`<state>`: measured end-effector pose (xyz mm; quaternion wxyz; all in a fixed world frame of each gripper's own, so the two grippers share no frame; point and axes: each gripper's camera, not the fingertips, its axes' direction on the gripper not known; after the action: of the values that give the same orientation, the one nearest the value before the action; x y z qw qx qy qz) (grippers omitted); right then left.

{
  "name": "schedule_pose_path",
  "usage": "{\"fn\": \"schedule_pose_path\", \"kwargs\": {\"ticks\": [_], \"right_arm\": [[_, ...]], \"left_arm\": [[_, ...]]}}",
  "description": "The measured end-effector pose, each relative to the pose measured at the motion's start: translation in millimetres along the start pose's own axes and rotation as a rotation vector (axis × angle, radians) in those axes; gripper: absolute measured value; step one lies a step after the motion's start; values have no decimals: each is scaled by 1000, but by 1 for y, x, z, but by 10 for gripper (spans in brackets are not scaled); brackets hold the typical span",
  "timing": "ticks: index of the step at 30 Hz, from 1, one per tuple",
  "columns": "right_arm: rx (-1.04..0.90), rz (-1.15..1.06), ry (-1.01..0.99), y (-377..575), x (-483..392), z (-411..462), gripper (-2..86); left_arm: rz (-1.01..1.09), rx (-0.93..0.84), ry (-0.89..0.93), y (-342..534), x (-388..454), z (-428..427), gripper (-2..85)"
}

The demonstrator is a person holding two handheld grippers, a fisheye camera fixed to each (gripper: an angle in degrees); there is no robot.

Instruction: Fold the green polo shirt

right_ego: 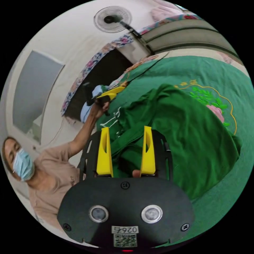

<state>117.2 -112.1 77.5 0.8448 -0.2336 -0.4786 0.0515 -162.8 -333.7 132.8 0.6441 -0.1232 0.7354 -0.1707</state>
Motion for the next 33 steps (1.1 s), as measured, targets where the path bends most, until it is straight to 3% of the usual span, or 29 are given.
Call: {"fn": "schedule_pose_path", "kwargs": {"ticks": [2, 4, 5, 7, 12, 17, 19, 23, 27, 30, 31, 33], "right_arm": [[-72, 12, 90, -4, -1, 25, 139], [-169, -8, 157, -7, -6, 44, 117], [-216, -38, 238, -7, -11, 49, 78], [-195, -84, 326, -6, -21, 36, 5], [-82, -3, 401, 10, -6, -61, -11], [76, 359, 556, 87, 40, -193, -9], [109, 496, 594, 117, 56, -222, -4], [256, 701, 735, 170, 68, -266, 55], [402, 604, 704, 177, 55, -275, 98], [396, 519, 692, 164, 55, -262, 139], [362, 503, 694, 157, 60, -254, 155], [320, 493, 711, 149, 69, -238, 174]], "left_arm": [[9, -85, 21, -10, 6, 29, 181], [35, -280, 93, -21, 17, 71, 44], [37, -342, 84, -23, 20, 80, 34], [53, -290, 79, -32, 23, 73, 8], [-30, -143, 207, -35, 1, 35, -3], [-187, -89, 178, -24, -19, 14, 0], [-287, -35, 50, -17, -24, -1, 16], [-265, 104, -155, -18, -3, -28, 92], [-184, 131, -61, -36, 27, -11, 161], [-147, -75, 6, -57, 42, 42, 223], [-132, -188, -38, -67, 50, 59, 226], [-62, -221, -160, -80, 70, 61, 169]]}}
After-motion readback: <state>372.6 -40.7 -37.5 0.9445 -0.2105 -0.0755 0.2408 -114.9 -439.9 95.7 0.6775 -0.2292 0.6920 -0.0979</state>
